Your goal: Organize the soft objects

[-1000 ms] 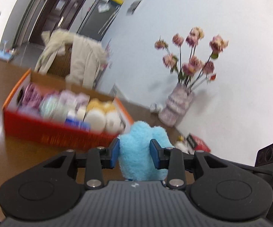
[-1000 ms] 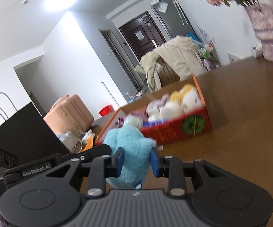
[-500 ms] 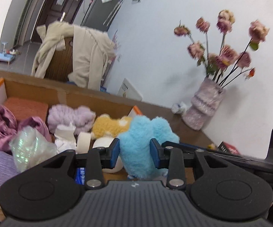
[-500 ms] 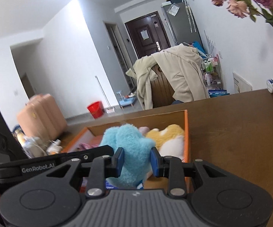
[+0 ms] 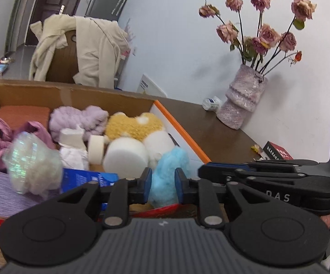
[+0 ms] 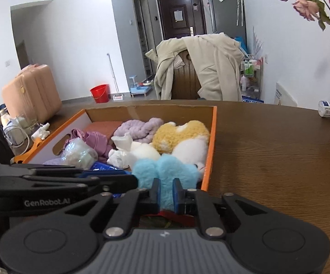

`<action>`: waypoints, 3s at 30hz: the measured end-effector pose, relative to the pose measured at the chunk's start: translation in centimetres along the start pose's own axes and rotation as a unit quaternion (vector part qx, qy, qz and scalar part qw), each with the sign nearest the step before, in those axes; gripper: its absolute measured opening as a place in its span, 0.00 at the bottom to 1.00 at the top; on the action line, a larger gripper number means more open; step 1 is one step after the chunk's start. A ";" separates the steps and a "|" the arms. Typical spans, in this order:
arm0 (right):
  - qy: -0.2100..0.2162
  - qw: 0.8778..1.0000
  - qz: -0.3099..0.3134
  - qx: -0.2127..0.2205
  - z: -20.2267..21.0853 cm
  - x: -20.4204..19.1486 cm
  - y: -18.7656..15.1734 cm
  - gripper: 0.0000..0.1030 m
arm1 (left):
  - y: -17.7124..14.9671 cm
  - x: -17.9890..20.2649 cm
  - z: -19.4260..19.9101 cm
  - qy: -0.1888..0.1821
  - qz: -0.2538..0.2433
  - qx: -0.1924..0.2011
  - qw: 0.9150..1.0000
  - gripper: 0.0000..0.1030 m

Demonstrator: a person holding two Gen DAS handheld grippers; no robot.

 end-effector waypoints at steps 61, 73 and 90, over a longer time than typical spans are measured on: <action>-0.163 0.968 0.028 0.189 26.7 -19.2 -11.2 1.00 | -15.5 1.8 37.4 0.175 -0.093 0.271 0.942 1.00; -0.152 0.970 -0.002 0.188 29.2 -22.0 -14.4 1.00 | -17.3 1.7 38.8 0.188 -0.094 0.280 0.937 1.00; -0.139 0.973 -0.005 0.184 28.7 -22.0 -14.6 1.00 | -17.3 1.5 38.8 0.188 -0.091 0.278 0.938 1.00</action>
Point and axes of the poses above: each gripper's, at about its wrist camera, not at the fingertips, and z roughly against the way its jaws point, x to its right, y to its top, the point moved 10 cm from there along -z, roughly the way its jaws point, and after that the axes turned 14 degrees about z, right-handed, at the moved point
